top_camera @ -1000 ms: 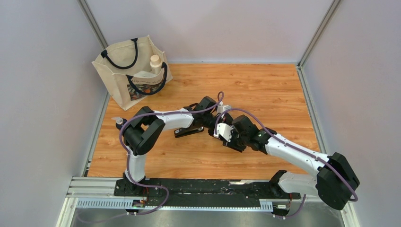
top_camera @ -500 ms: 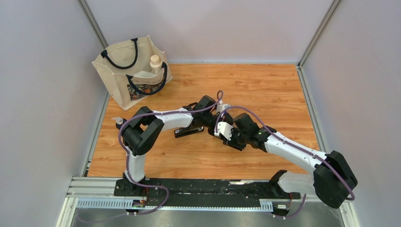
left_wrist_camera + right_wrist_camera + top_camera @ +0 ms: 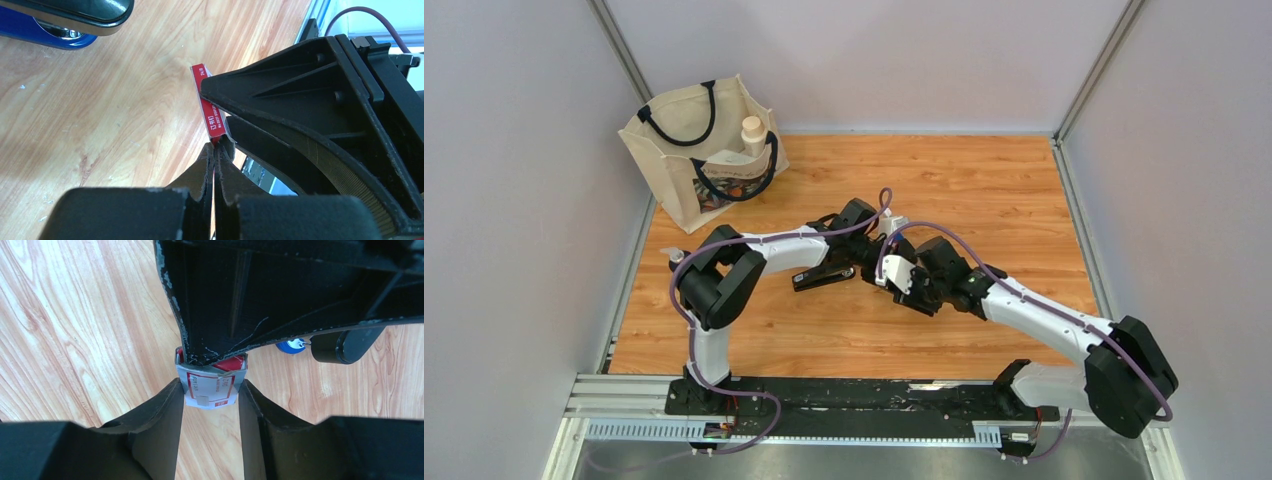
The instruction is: Load the staples into the stapler
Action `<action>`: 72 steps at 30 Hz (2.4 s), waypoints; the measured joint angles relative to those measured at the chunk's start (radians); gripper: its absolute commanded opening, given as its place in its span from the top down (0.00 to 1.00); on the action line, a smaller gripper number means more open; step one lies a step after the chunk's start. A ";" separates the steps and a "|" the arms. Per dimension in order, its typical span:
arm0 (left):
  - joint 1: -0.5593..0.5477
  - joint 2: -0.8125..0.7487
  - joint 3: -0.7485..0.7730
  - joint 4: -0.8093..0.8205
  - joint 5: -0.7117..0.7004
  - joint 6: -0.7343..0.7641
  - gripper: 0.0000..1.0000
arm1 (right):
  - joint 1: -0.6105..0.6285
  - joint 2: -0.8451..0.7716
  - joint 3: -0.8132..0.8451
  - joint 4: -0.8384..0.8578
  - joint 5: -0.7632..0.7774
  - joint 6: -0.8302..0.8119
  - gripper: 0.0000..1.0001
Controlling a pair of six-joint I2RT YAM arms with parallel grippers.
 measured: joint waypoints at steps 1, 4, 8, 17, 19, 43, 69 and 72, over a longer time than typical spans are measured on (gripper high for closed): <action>0.001 -0.002 0.000 -0.001 0.000 0.002 1.00 | 0.000 -0.003 0.000 0.000 0.000 0.000 0.57; 0.003 -0.012 0.000 -0.008 0.000 0.008 1.00 | 0.000 -0.016 0.000 0.000 -0.001 -0.001 0.57; 0.006 -0.029 0.000 -0.015 0.000 0.016 1.00 | 0.000 -0.037 0.000 0.001 -0.002 -0.004 0.54; 0.047 -0.060 0.000 -0.050 0.008 0.024 1.00 | -0.027 -0.096 -0.048 -0.180 0.075 -0.008 0.50; 0.053 -0.060 0.000 -0.052 0.006 0.024 1.00 | -0.027 -0.118 -0.056 -0.206 0.078 -0.009 0.38; 0.056 -0.060 -0.075 0.245 0.190 -0.188 1.00 | -0.027 -0.254 -0.070 -0.011 0.076 -0.028 0.12; 0.041 -0.060 -0.069 0.254 0.229 -0.193 1.00 | -0.027 -0.292 -0.100 0.018 0.014 -0.098 0.75; 0.038 -0.060 -0.062 0.232 0.219 -0.172 1.00 | -0.027 -0.288 -0.100 0.014 0.017 -0.098 0.76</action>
